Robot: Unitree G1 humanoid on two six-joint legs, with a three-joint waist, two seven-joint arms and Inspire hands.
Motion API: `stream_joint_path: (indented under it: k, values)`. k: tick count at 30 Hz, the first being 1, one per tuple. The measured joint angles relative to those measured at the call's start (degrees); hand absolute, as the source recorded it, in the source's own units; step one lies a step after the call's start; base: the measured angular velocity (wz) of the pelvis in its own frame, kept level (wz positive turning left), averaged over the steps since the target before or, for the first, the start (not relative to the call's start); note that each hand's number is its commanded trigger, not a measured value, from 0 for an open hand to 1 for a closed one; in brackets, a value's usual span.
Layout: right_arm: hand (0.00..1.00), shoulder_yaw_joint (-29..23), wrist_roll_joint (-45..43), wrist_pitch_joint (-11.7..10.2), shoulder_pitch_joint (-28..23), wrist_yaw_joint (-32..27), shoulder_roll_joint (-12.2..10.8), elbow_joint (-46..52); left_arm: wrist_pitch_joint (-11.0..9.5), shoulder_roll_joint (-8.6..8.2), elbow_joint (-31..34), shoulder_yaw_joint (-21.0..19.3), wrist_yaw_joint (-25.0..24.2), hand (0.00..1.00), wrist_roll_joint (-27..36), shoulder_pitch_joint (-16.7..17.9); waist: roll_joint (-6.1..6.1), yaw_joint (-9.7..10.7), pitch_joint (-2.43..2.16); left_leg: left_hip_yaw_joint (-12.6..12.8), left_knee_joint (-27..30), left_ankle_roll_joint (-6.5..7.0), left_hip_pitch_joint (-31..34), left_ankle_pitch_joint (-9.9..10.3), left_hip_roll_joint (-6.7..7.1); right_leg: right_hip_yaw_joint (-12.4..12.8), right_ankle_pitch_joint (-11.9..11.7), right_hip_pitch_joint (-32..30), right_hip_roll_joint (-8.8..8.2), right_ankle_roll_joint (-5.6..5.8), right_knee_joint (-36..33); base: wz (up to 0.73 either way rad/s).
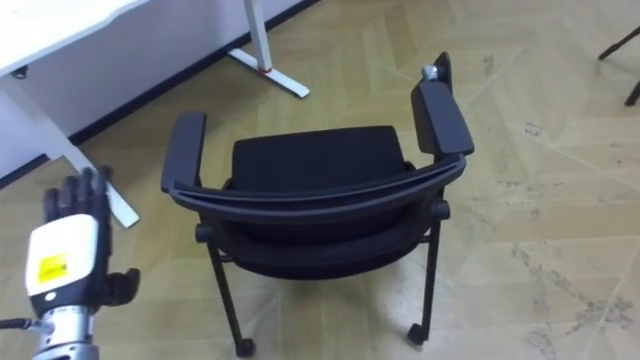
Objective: Push chair
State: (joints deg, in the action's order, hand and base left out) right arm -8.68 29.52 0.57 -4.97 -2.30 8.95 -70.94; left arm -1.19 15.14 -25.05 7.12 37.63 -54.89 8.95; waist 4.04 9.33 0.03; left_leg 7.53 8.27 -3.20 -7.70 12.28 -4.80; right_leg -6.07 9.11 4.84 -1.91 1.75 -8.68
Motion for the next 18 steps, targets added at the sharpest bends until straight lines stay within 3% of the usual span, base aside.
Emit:
stream_joint_path:
  k: [4,8,11,18]
  values:
    - [0.0,0.07,1.96,0.02,-0.64,0.01,0.07,-0.26,0.1,0.14,1.76,1.18,-2.59,0.0,0.01,-0.77,0.18,-0.01,-0.11,0.28,0.0,0.0,-0.08,0.0,0.02,0.41,-0.02,-0.04,0.02,0.03,-0.01,-0.04]
    - [0.0,0.21,2.25,0.01,-0.54,0.57,0.09,-2.21,0.57,1.53,2.24,2.62,-6.29,0.0,-1.17,-3.26,0.25,0.24,-0.06,0.29,0.0,0.0,0.01,0.0,0.02,0.28,-0.03,-0.1,0.02,0.05,0.02,0.0]
    - [0.0,0.63,2.58,0.02,-0.57,0.44,0.25,-2.48,1.37,1.76,3.7,2.63,-8.46,0.0,-2.28,-4.48,0.74,0.14,0.23,0.35,0.0,0.0,0.03,0.0,0.06,0.5,-0.05,-0.22,0.01,0.08,0.02,-0.02]
    - [0.0,0.85,3.99,-0.01,-0.54,0.41,0.5,-2.46,1.56,1.8,4.93,2.97,-9.7,0.0,-3.39,-4.77,1.35,0.32,0.12,0.62,-0.02,0.0,0.47,0.0,0.06,0.88,-0.05,-0.95,0.04,0.08,-0.09,-0.03]
